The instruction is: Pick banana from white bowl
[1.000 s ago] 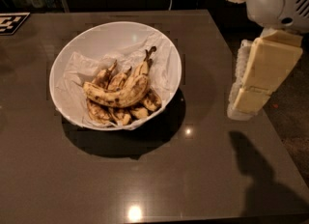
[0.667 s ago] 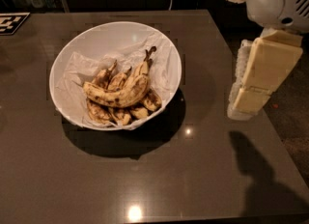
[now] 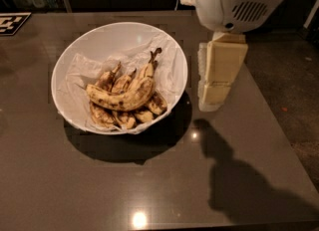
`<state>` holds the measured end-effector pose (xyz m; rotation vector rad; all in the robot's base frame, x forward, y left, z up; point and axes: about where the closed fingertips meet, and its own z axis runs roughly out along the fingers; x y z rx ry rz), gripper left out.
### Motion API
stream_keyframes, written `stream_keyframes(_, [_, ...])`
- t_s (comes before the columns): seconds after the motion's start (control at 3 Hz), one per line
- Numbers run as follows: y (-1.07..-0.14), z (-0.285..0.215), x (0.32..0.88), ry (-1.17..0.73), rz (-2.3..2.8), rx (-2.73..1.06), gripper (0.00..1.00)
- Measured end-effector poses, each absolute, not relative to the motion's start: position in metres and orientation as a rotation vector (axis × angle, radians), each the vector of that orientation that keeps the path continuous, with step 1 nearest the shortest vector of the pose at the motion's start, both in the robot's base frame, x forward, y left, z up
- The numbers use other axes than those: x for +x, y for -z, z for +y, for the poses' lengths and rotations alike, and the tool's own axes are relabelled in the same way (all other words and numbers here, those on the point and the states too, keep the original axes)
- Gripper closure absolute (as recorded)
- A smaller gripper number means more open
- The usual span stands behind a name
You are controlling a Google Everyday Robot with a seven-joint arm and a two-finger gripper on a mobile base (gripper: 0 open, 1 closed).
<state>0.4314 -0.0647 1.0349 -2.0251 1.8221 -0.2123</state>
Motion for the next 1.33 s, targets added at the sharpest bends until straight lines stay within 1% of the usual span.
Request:
stream_keyframes(0.33, [-1.034, -0.063, 0.433, 0.213, 1.815, -2.032, 0.0])
stream_keyframes(1.0, [-1.012, 0.018, 0.436, 0.248, 1.705, -2.17, 0.0])
stream_keyframes(1.33, [-0.998, 0.046, 0.442, 0.213, 1.687, -2.233, 0.0])
